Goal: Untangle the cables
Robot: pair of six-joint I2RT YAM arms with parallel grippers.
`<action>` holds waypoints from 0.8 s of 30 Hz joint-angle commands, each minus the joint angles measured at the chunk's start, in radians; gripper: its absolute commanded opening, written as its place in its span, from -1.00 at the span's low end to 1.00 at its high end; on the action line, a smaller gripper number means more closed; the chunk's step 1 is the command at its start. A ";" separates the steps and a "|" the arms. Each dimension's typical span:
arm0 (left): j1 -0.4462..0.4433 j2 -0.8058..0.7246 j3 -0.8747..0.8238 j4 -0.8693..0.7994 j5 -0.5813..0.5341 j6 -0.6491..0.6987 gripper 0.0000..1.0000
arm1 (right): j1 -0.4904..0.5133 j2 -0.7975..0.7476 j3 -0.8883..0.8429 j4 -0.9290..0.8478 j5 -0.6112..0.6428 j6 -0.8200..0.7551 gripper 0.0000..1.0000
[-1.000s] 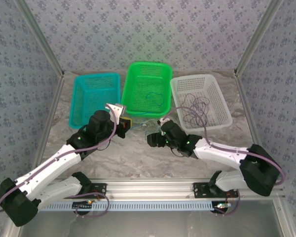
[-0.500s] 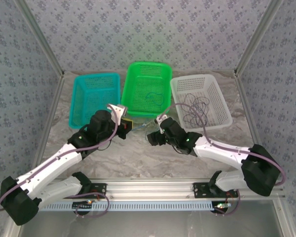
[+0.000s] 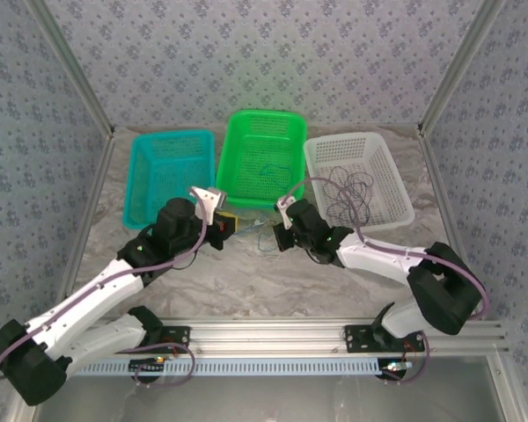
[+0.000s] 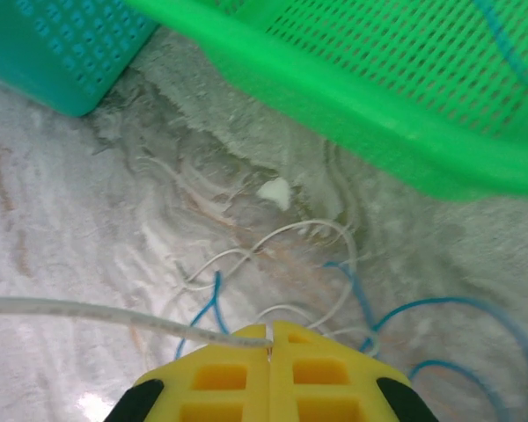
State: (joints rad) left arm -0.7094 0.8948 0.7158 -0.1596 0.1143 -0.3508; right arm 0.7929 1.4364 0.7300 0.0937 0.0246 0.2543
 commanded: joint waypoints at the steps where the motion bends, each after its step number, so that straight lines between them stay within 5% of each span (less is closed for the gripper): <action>1: 0.014 -0.079 -0.046 0.113 -0.100 -0.042 -1.00 | 0.009 0.043 -0.072 0.061 -0.104 0.123 -1.00; 13: 0.034 -0.156 -0.061 0.130 -0.177 -0.061 -1.00 | 0.027 0.148 -0.065 0.010 -0.091 0.250 -0.99; 15: 0.033 -0.149 -0.060 0.131 -0.170 -0.065 -1.00 | 0.027 0.147 -0.044 -0.020 -0.077 0.253 -0.61; 18: 0.033 -0.139 -0.060 0.131 -0.166 -0.065 -1.00 | 0.027 0.107 -0.031 -0.040 -0.055 0.255 0.38; 24: 0.033 -0.121 -0.055 0.131 -0.164 -0.052 -1.00 | 0.024 -0.076 0.016 -0.159 0.006 0.217 0.63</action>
State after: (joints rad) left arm -0.6804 0.7677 0.6456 -0.0559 -0.0425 -0.4057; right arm 0.8162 1.4471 0.6891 0.0147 -0.0189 0.4858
